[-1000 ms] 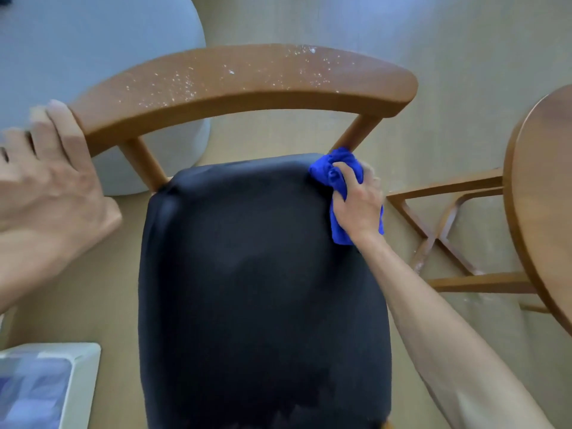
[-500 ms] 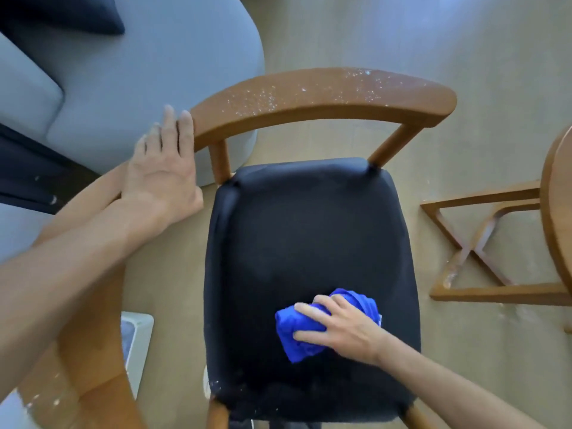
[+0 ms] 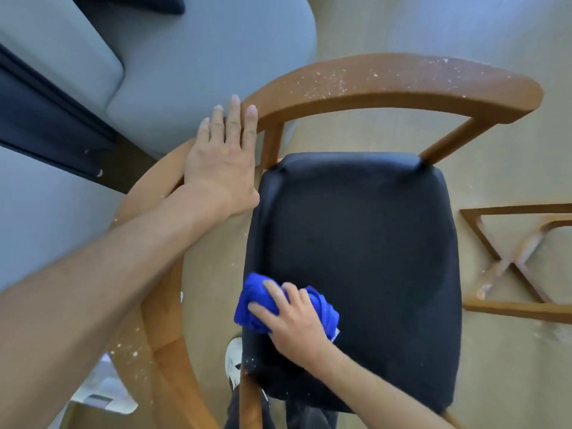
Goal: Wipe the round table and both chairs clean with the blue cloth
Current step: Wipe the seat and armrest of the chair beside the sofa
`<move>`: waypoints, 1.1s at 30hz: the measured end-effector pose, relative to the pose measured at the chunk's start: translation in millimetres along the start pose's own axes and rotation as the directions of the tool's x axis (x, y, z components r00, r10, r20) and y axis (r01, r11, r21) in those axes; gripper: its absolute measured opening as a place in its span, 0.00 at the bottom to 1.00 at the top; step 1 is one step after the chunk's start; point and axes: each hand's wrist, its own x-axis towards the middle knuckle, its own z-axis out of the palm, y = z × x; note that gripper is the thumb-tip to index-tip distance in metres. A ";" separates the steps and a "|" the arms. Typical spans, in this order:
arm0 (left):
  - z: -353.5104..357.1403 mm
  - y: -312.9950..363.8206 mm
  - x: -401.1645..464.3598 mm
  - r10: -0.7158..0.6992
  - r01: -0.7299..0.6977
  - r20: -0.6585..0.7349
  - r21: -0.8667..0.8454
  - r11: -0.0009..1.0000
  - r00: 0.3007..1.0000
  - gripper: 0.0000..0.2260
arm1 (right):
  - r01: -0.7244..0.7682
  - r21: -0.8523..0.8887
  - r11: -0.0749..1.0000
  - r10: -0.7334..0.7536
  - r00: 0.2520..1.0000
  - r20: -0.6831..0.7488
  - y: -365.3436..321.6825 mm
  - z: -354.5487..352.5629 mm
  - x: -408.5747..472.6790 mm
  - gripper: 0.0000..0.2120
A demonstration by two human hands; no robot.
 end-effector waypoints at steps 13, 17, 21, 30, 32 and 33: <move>10.8 0.9 1.1 0.022 -0.018 -0.098 0.038 0.999 0.995 0.45 | 0.063 -0.371 0.926 -0.088 0.995 -0.049 75.4 -18.2 179.1 0.15; 17.4 0.4 3.8 0.015 -0.005 -0.148 0.066 0.998 0.989 0.44 | -0.236 -0.338 0.911 0.174 0.963 -0.204 91.8 -30.2 197.0 0.12; 14.1 -1.5 3.0 0.007 0.001 -0.143 0.058 0.998 0.990 0.44 | 0.038 -0.134 0.990 -0.042 0.999 -0.030 23.9 -0.7 83.5 0.16; 14.9 -3.6 0.2 0.026 -0.021 -0.151 0.039 0.999 0.988 0.44 | 0.620 0.090 0.780 -0.587 0.673 0.451 22.7 -28.8 -87.8 0.13; 15.0 -3.2 0.1 0.025 -0.020 -0.142 0.038 0.999 0.990 0.44 | 0.741 0.126 0.660 -0.673 0.509 0.537 57.2 -47.0 -113.1 0.09; 14.9 -3.6 0.6 0.024 -0.017 -0.155 0.046 0.999 0.988 0.44 | 0.753 0.145 0.642 -0.681 0.472 0.559 76.5 -58.1 -123.3 0.08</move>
